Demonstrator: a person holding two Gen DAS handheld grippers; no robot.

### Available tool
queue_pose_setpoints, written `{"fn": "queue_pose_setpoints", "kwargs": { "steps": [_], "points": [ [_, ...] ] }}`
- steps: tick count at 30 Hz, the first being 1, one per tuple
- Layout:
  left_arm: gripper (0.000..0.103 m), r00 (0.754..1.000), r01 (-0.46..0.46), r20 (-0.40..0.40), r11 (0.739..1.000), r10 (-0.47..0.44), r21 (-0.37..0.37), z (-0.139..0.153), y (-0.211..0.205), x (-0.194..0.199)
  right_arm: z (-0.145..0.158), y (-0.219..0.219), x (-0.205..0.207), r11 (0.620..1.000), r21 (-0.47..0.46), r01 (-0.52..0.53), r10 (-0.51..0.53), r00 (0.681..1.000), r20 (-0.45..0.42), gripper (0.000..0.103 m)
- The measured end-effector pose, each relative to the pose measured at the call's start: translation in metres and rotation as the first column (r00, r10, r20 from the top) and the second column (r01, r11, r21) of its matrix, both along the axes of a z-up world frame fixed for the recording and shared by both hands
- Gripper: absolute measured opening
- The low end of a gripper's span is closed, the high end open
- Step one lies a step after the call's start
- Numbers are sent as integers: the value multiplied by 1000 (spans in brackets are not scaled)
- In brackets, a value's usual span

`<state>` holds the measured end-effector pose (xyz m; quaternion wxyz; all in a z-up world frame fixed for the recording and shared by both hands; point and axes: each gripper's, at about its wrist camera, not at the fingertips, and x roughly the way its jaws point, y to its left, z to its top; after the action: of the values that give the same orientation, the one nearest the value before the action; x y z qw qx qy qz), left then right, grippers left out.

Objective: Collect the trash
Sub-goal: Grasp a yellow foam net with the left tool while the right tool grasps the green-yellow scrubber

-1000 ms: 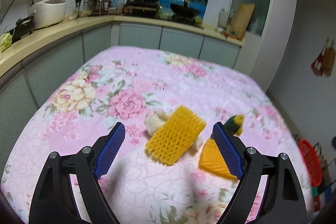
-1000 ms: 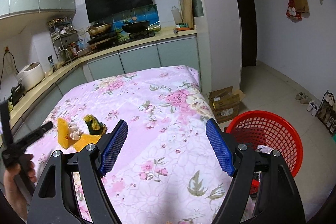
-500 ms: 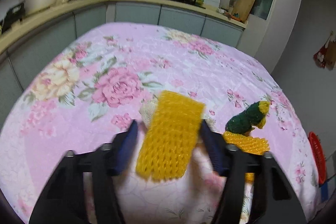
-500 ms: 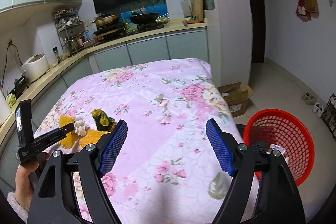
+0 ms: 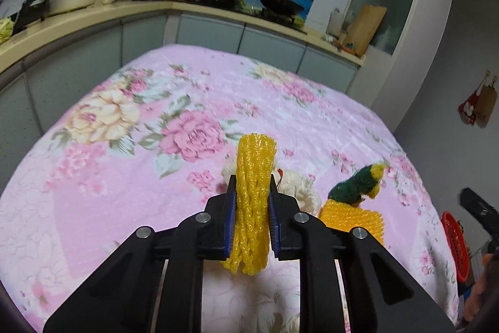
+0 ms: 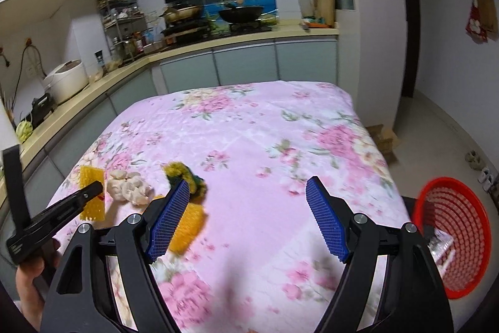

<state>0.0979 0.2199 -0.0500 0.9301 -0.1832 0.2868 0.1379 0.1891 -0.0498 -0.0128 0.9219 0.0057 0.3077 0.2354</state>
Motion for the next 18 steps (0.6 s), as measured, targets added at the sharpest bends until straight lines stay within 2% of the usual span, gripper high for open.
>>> {"fn": "queue_pose_setpoints", "kwargs": {
  "steps": [6, 11, 18],
  "points": [
    [17, 998, -13, 54, 1000, 12, 17, 15, 0, -11, -9, 43, 20, 998, -7, -64, 64, 997, -35, 75],
    [17, 997, -22, 70, 1000, 20, 21, 19, 1, -15, -24, 78, 40, 992, -22, -125, 122, 986, -110, 75],
    [17, 997, -22, 78, 1000, 20, 17, 20, 2, -16, -49, 111, 56, 984, -89, -155, 138, 976, -168, 74]
  ]
}}
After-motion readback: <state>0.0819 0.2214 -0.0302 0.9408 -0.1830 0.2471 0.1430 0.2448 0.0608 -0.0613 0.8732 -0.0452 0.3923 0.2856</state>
